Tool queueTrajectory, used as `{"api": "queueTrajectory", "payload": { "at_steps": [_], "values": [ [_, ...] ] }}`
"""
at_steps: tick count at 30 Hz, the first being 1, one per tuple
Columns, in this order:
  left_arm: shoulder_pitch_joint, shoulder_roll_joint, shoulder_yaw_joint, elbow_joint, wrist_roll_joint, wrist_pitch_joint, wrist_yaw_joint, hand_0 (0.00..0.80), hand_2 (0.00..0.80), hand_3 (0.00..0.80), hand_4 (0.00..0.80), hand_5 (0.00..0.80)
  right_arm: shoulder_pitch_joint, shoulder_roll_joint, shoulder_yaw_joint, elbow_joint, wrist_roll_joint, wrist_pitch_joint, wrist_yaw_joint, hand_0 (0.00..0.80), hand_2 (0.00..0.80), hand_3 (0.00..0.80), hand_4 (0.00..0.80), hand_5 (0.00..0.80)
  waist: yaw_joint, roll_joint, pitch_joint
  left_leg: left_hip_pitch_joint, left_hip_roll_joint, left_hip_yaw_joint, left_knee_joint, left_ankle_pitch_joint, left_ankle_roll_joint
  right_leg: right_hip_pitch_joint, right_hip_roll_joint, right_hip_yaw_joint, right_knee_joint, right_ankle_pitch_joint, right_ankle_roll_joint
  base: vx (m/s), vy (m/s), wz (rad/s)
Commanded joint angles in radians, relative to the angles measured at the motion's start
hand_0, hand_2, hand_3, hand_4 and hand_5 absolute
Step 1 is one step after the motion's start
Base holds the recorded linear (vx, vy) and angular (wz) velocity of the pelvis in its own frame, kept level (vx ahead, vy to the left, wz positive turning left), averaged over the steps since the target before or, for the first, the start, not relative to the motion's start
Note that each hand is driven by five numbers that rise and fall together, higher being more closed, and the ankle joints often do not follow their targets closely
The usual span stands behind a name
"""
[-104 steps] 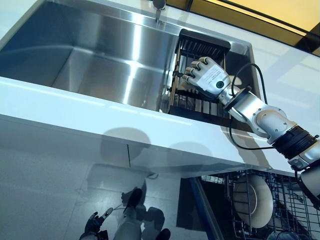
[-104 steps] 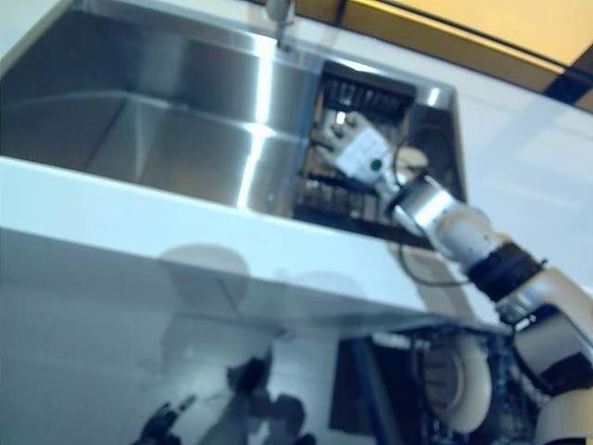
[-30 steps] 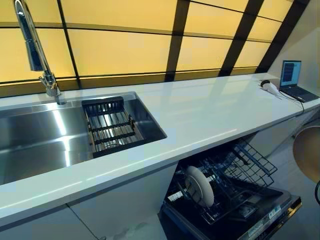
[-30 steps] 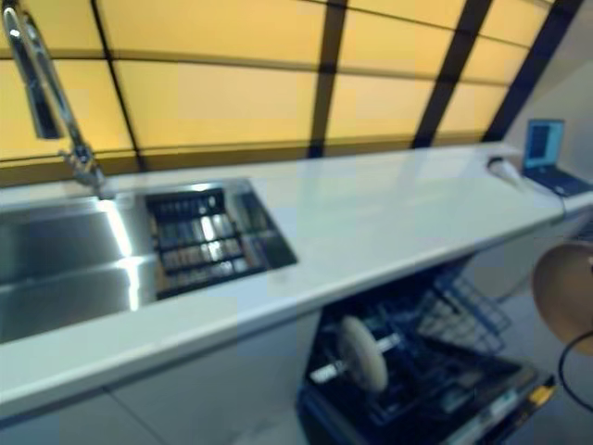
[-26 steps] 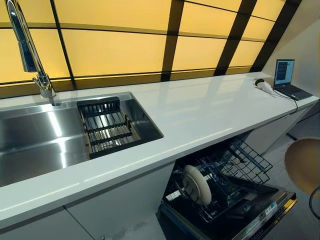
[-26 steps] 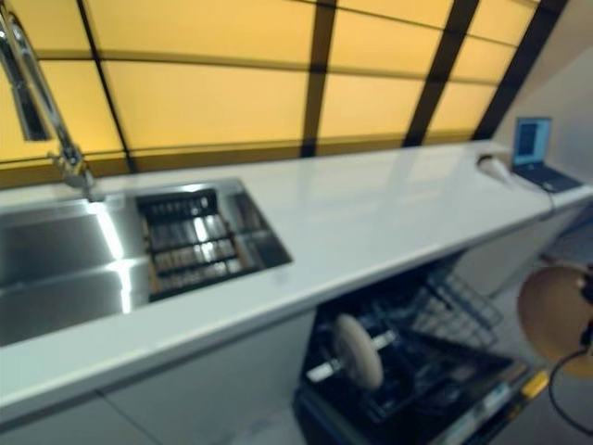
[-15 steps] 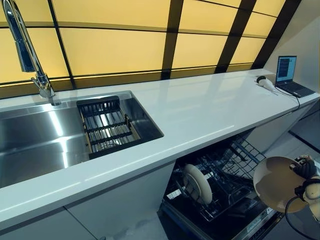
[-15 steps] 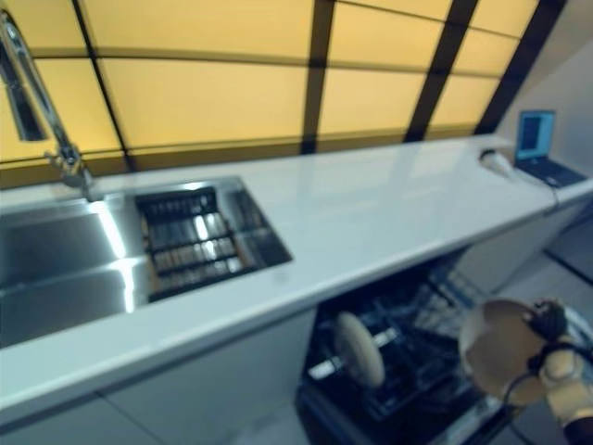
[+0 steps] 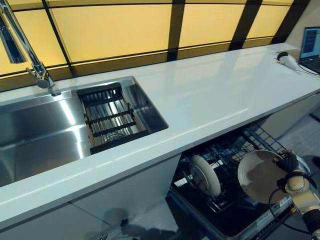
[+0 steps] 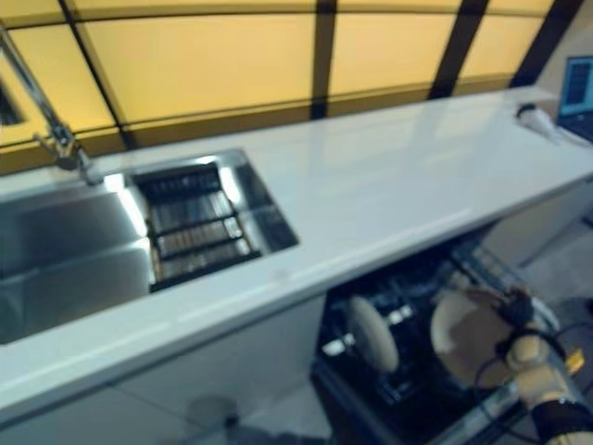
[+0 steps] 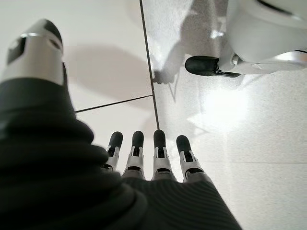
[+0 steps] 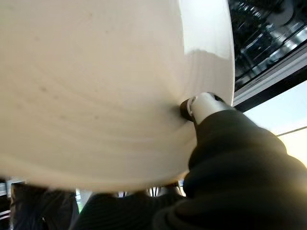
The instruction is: Take plates into dishwasher
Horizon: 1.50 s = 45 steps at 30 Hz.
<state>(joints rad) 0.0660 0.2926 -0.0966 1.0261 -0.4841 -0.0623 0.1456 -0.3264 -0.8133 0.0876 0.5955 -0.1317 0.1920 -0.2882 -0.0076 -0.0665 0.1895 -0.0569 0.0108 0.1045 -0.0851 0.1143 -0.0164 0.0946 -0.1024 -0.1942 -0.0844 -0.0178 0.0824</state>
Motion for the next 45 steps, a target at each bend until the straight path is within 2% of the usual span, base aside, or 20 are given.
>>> {"api": "queueTrajectory", "payload": {
  "at_steps": [1,16,34,43,44,45],
  "values": [
    [-0.066,0.000,-0.042,-0.001,0.024,-0.018,-0.004,0.000,0.000,0.000,0.000,0.000,-0.149,-0.056,0.021,-0.044,0.027,0.001,-0.060,0.800,0.800,0.800,0.800,0.800,0.051,0.019,-0.003,0.068,0.021,-0.017,-0.002,-0.094,-0.023,-0.081,-0.018,-0.008,0.022,0.092,0.042,-0.038,-0.016,0.08],
    [-0.081,-0.017,-0.070,0.002,0.019,-0.033,-0.008,0.000,0.000,0.000,0.000,0.000,-0.233,0.018,0.076,-0.068,0.059,0.033,-0.085,0.800,0.800,0.800,0.800,0.800,0.052,0.046,0.012,0.049,0.016,-0.024,-0.002,-0.086,-0.033,-0.092,-0.021,-0.009,0.017,0.090,0.033,-0.013,0.003,0.01],
    [-0.087,-0.043,-0.081,0.015,0.022,-0.048,-0.006,0.000,0.000,0.000,0.000,0.000,-0.224,0.149,0.124,-0.052,0.060,0.054,-0.057,0.800,0.800,0.800,0.800,0.800,0.056,0.054,0.002,0.061,0.014,-0.023,-0.002,-0.090,-0.033,-0.079,-0.025,-0.005,0.018,0.085,0.028,0.000,0.000,0.00],
    [-0.096,-0.049,-0.079,0.017,0.017,-0.048,-0.003,0.000,0.000,0.000,0.000,0.000,-0.241,0.182,0.167,-0.030,0.092,0.077,0.027,0.800,0.800,0.800,0.800,0.800,0.060,0.055,0.004,0.059,0.016,-0.025,-0.002,-0.087,-0.037,-0.078,-0.026,-0.005,0.015,0.087,0.025,0.000,0.000,0.00],
    [-0.097,-0.050,-0.080,0.020,0.015,-0.049,-0.003,0.000,0.000,0.000,0.000,0.000,-0.248,0.184,0.169,-0.022,0.103,0.076,0.027,0.744,0.744,0.744,0.744,0.744,0.061,0.055,0.003,0.059,0.015,-0.026,-0.002,-0.087,-0.038,-0.077,-0.026,-0.006,0.014,0.087,0.024,0.000,0.000,0.00],
    [-0.097,-0.051,-0.080,0.021,0.015,-0.050,-0.004,0.000,0.000,0.000,0.000,0.000,-0.250,0.187,0.170,-0.017,0.103,0.074,0.024,0.744,0.744,0.744,0.744,0.744,0.062,0.056,0.003,0.059,0.015,-0.026,-0.002,-0.087,-0.038,-0.077,-0.026,-0.007,0.014,0.086,0.024,0.000,0.000,0.00]
  ]
}}
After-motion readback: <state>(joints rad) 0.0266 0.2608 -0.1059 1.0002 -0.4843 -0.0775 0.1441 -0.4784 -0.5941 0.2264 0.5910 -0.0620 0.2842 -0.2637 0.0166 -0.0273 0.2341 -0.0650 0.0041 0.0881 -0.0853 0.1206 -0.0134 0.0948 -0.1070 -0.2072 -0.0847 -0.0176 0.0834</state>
